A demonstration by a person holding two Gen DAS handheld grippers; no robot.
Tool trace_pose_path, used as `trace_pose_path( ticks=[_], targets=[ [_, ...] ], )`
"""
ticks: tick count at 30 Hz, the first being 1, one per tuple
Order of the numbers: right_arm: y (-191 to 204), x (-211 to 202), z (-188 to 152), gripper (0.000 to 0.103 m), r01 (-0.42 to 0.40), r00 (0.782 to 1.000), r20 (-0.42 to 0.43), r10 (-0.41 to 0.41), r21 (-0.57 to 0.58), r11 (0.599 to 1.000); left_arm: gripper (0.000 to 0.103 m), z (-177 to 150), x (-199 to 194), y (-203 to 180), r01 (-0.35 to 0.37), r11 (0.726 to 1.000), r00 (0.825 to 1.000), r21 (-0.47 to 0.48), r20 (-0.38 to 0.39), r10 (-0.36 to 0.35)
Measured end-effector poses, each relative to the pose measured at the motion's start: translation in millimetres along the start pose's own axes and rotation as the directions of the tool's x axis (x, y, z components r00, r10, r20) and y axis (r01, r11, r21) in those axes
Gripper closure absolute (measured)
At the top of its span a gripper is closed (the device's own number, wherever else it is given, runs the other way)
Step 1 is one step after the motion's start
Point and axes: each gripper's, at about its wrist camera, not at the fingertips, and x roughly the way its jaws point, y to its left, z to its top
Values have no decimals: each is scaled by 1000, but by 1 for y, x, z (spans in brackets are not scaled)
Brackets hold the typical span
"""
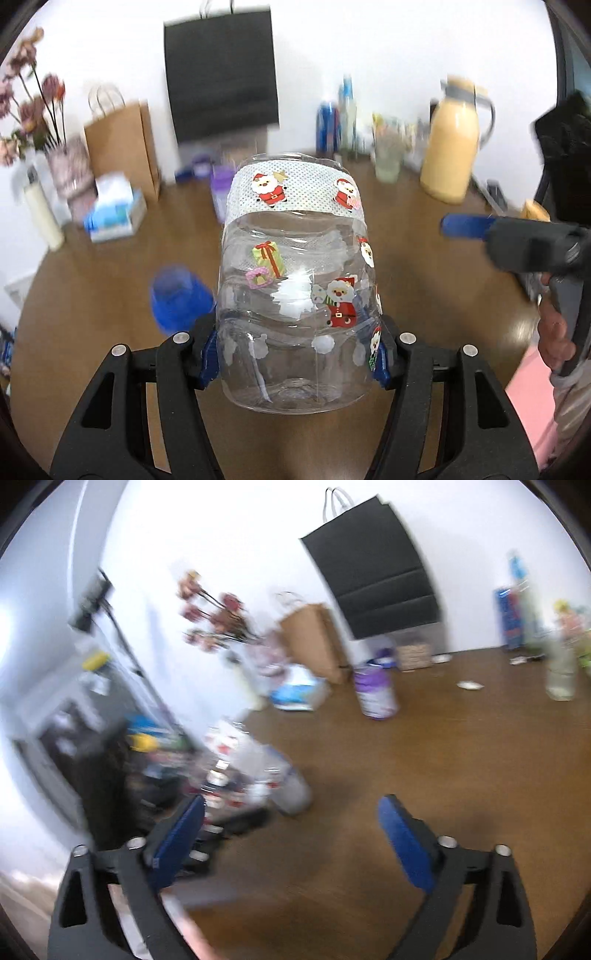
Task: Flip cup upright
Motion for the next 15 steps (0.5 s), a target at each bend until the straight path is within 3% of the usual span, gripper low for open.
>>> trace_pose_path(
  ticks=[2,5,8,12,13,15],
  targets=[
    [-10,10,32,0,-94,996,9,94,58,994,45,24,-8,7,8,1000,994,-17,108,-6],
    [-18,31,70,0,-236,972,10,236,106,966,44,45,-15,9,18,1000,976,2,217,-18],
    [-18,56,96,0,-318,948,19,318,111,942,44,56,-14,9,35,999,962,26,271,-41],
    [-25,94,111,2,-391,917,4,399,201,898,44,56,-3,3,-13,995,954,97,301,-17],
    [-30,103,112,36,-392,916,8,401,230,891,40,56,3,4,-24,994,956,103,292,-7],
    [-38,110,113,36,-372,925,12,381,241,896,29,59,16,10,-36,994,968,104,250,9]
  ],
)
